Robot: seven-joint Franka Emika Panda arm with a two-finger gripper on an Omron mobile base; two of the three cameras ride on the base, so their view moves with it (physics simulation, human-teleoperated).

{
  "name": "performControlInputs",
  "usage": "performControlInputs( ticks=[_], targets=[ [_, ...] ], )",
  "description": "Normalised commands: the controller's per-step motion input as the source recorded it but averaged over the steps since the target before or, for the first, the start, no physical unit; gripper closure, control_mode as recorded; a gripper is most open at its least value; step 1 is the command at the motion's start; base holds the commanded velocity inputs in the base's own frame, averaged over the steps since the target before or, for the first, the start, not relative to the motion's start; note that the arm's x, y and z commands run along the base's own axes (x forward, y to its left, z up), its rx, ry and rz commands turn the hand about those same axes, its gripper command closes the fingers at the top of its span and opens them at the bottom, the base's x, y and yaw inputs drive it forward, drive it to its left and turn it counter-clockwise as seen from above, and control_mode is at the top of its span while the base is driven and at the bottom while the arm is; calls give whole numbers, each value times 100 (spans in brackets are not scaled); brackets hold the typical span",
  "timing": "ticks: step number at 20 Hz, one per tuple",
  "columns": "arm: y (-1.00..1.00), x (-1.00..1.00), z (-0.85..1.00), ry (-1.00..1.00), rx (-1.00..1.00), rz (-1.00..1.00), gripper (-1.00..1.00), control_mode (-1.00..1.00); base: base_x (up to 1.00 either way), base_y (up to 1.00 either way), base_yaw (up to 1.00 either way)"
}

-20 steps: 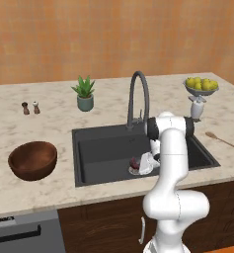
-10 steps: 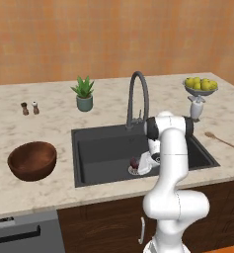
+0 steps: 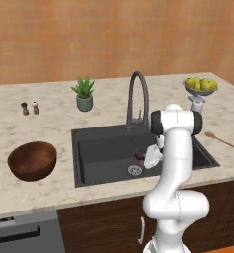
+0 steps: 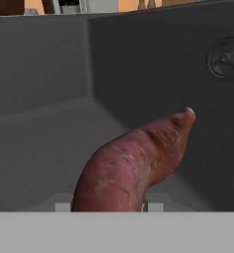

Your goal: Pick the potato from the sink and place it in the bowl. Then pick the bowl and place it in the microwave. Then close the microwave door and press the start button.

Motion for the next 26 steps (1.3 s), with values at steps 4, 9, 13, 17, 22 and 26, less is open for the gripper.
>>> performControlInputs(
  ticks=[4, 9, 13, 17, 22, 26],
  targets=[
    [-47, -43, 97, 0, 3, 0, 100, -100, 0, 0, 0],
    [-54, -64, 100, 0, 0, 0, 100, -100, 0, 0, 0],
    [-49, -69, 100, -1, 0, 0, 100, -100, 0, 0, 0],
    [-24, -70, 100, -11, 0, 0, 100, -100, 0, 0, 0],
    [0, -79, 100, -18, 0, 3, 100, -100, 0, 0, 0],
    [26, -78, 100, -15, 0, 5, 100, -100, 0, 0, 0]
  ],
)
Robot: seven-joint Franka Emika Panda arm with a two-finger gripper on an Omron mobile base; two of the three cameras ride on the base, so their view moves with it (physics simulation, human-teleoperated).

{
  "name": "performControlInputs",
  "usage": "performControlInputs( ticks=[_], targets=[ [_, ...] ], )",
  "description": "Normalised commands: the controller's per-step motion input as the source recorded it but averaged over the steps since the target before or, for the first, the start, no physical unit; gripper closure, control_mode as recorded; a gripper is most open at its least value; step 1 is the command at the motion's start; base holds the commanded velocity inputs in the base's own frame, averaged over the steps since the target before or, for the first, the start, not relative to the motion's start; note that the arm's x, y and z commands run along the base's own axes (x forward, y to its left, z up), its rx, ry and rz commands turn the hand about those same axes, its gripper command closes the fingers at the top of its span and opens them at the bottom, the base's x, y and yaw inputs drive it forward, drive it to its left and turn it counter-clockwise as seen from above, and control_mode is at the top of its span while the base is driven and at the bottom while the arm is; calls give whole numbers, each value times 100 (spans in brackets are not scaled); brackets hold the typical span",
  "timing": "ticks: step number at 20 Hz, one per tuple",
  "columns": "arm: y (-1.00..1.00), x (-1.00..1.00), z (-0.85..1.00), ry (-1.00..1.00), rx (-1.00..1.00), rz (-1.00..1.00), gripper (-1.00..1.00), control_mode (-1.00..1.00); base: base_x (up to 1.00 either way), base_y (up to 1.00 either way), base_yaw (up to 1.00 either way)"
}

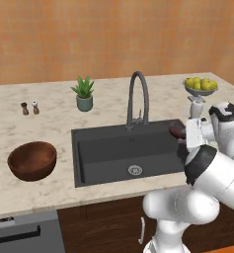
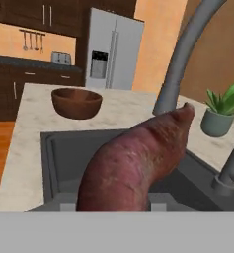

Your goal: Pick the potato from the sink and place it in the bowl. Then pick the bowl and place it in the microwave. Then close the microwave door and press the start button.

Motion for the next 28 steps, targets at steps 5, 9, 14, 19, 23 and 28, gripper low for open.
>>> performControlInputs(
  ticks=[5, 9, 14, 19, 23, 28],
  targets=[
    [100, -43, 92, -1, -5, 12, 100, -100, 0, 0, 0],
    [100, -30, 81, 0, -10, 20, 100, -100, 0, 0, 0],
    [100, -12, 46, 0, -23, 17, 100, -100, 0, 0, 0],
    [100, 5, 15, 9, -29, 3, 100, -100, 0, 0, 0],
    [97, 42, 0, 29, -14, 0, 100, -100, 0, 0, 0],
    [100, 48, -2, 22, -18, 0, 100, -100, 0, 0, 0]
  ],
)
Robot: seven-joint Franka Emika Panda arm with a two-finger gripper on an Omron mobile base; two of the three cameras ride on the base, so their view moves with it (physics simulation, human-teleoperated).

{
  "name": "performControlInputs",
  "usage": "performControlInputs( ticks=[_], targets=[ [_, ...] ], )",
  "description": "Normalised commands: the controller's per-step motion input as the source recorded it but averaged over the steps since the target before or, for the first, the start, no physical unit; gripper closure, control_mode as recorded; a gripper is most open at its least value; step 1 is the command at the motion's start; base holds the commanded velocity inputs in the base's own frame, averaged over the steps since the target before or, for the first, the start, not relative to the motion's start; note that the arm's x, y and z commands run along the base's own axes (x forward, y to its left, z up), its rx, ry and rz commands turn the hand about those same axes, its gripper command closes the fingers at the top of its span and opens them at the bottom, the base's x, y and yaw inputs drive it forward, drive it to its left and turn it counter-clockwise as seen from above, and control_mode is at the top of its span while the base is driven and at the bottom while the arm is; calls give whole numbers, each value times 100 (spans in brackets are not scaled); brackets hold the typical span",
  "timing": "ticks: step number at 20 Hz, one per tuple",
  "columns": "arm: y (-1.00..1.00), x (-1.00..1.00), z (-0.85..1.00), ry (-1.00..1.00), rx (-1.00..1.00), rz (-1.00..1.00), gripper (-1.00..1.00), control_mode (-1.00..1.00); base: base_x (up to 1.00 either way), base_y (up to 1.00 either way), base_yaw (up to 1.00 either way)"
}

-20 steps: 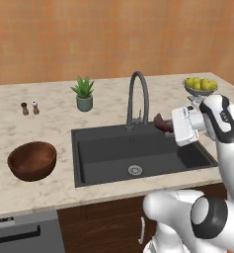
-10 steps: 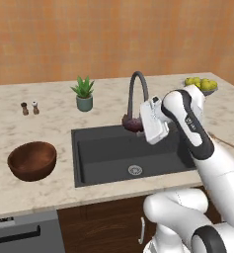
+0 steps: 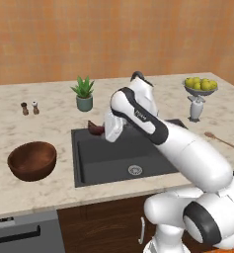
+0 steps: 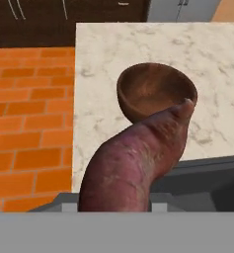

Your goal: Pick the potato from the sink and place it in the bowl. Then pick the bowl and place it in the microwave. Then close the microwave door and press the start button.

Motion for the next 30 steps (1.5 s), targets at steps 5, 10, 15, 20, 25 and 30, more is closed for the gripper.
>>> performControlInputs(
  ticks=[5, 10, 15, 20, 25, 30],
  targets=[
    [98, 41, -31, 5, -22, 0, 100, -100, 0, 0, 0],
    [96, 35, -31, 9, -21, 0, 100, -100, 0, 0, 0],
    [80, 28, -29, 9, -16, 0, 100, -100, 0, 0, 0],
    [55, 26, -28, 6, -11, 0, 100, -100, 0, 0, 0],
    [61, 29, -38, 1, -11, 0, 100, -100, 0, 0, 0],
    [60, 42, -31, 3, -14, -1, 100, -100, 0, 0, 0]
  ],
)
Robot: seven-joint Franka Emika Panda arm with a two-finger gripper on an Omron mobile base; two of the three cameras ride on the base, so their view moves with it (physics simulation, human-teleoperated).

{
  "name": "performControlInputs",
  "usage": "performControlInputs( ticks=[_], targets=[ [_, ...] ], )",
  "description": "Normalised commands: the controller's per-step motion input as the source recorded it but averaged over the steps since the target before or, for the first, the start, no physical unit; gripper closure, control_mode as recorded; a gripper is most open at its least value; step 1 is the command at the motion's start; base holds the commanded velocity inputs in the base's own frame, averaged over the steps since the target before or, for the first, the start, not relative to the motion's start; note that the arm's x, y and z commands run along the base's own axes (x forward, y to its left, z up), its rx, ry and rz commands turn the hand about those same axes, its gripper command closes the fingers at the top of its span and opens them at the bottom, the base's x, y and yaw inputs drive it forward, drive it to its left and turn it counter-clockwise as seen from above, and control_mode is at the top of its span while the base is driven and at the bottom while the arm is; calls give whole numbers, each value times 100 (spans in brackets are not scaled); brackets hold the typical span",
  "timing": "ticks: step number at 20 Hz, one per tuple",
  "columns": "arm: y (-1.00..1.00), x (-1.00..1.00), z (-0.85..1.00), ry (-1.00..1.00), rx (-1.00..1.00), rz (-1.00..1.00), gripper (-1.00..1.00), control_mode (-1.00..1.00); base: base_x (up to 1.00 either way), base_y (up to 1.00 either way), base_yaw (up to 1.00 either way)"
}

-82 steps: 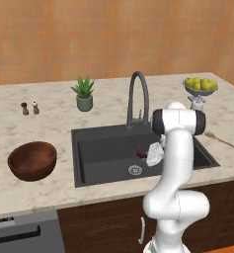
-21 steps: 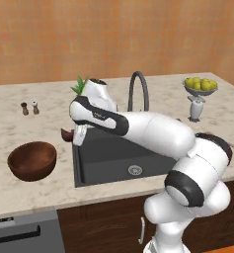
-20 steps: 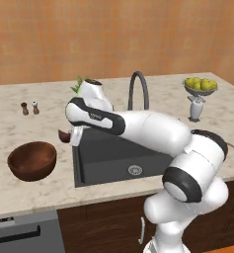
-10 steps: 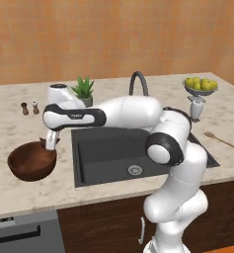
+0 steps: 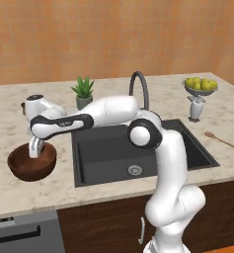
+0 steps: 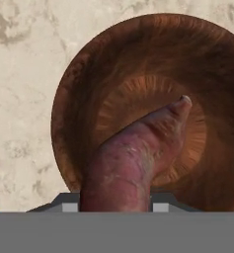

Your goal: Pick the potato from the sink and place it in the bowl. Then pick the bowl and place it in the microwave. Then close the microwave door and press the start button.

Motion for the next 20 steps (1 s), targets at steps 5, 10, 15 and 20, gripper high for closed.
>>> performControlInputs(
  ticks=[5, 10, 15, 20],
  targets=[
    [24, 23, -29, 4, -6, -1, 100, -100, 0, 0, 0],
    [0, 16, -39, 0, 0, 0, 100, -100, 0, 0, 0],
    [-20, 0, -49, 0, 1, 0, 100, -100, 0, 0, 0],
    [-12, 0, -46, 0, 10, 0, 100, -100, 0, 0, 0]
  ],
)
